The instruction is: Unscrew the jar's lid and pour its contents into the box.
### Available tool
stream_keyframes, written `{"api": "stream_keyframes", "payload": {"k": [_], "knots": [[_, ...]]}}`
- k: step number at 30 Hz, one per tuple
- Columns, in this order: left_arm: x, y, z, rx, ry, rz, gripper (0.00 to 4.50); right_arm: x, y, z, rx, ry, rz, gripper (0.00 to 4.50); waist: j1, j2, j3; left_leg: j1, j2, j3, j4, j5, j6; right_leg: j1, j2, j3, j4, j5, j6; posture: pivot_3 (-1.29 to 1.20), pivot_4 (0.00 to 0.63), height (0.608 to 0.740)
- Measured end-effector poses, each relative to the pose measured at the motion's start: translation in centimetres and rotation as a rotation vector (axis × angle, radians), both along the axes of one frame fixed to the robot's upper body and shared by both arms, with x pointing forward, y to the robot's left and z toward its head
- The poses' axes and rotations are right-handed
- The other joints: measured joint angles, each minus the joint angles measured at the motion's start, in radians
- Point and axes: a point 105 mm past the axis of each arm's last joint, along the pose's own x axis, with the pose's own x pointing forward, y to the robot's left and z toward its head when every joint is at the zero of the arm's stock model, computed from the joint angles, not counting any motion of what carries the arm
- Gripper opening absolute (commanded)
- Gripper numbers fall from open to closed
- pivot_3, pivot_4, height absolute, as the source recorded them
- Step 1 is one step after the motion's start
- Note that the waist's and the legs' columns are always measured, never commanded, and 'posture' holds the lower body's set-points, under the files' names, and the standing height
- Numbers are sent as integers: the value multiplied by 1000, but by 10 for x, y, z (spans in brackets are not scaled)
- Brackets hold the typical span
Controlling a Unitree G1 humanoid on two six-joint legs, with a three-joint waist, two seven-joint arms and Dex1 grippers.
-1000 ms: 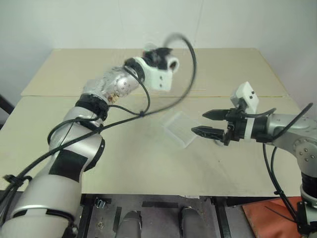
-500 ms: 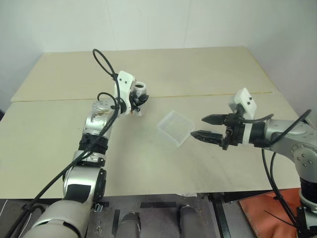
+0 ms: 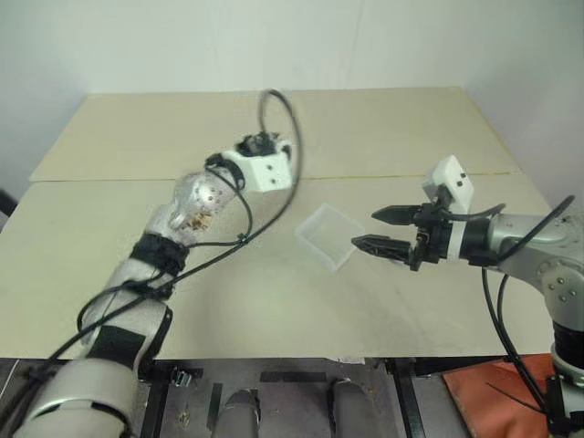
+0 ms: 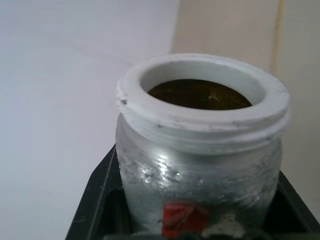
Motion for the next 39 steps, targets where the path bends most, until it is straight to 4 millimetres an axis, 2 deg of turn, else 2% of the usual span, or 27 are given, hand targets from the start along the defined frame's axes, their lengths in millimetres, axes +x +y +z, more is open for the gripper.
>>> {"api": "stream_keyframes", "payload": {"k": [2, 4, 6, 10, 13, 18, 25, 29, 32, 35, 36, 39], "knots": [[-6, -23, 16, 203, -219, -90, 1947, 1, 0, 4, 0, -16, 3, 4445, 6, 0, 0, -1, 0, 0, 0, 0, 0, 0, -1, 0, 0, 1, 1, 0, 150, 740], [-13, -46, 17, 406, -396, -193, 1947, 3, 0, 8, 4, -32, 5, 4445, 9, 0, 0, -2, -1, 1, 0, -2, 4, 0, -1, 0, -1, 1, 2, 0, 150, 740], [-18, -59, 6, 551, -484, -277, 1947, 3, 0, 8, 4, -35, 3, 4445, 10, 0, 0, -2, -1, 1, 0, -2, 4, -1, -1, 0, 0, 1, 2, 0, 150, 740], [-31, -77, -30, 755, -499, -427, 1947, 4, 1, 8, 9, -38, 0, 4445, 4, 0, 0, -2, 0, 1, 0, -2, 4, -2, -1, 0, 1, 1, 2, 0, 150, 740], [-31, -81, -38, 786, -494, -441, 1947, 6, 1, 9, 19, -47, -19, 4445, 4, 0, 0, -2, 0, 1, 0, -2, 4, -2, -1, 0, 1, 1, 2, 0, 150, 740], [-29, -81, -38, 789, -501, -426, 1947, 4, -2, 15, 41, -79, -42, 4445, 6, 0, 0, -3, -1, 1, 0, -2, 4, -2, -1, 0, 1, 1, 2, 0, 150, 740], [-30, -79, -45, 790, -487, -430, 1947, 1, 0, 11, 49, -71, -42, 4445, 6, 0, 0, -3, 0, 1, 0, -2, 4, -2, -1, 0, 1, 1, 2, 0, 150, 740], [-26, -76, -39, 644, -414, -374, 1947, 1, 0, 11, 47, -72, -43, 4445, 6, 0, 0, -2, 0, 1, 0, -2, 4, -2, -1, 0, 2, 1, 2, 0, 150, 740], [-13, -63, -25, 426, -255, -237, 1947, 2, -2, 12, 41, -85, -51, 4445, 3, 0, 0, -2, 0, 1, 0, -2, 4, -2, -1, 0, 2, 1, 2, 0, 150, 740], [7, -33, -5, 57, -17, -50, 1947, 3, -6, 13, 23, -91, -67, 4445, -1, 1, 0, -2, 0, 1, 0, -2, 4, -2, -1, 0, 2, 1, 2, 0, 150, 740], [14, -18, -3, -95, 87, 18, 1947, 3, -7, 13, 24, -90, -70, 4445, -2, 1, 0, -1, 0, 1, 0, -2, 4, -2, -1, 0, 2, 1, 1, 0, 150, 740], [27, 15, -11, -442, 358, 147, 1947, 1, -9, 6, 22, -69, -76, 4445, -3, 1, -1, -1, 0, 1, 0, -2, 4, -1, -1, 0, 3, 1, 1, 0, 150, 740]]}}
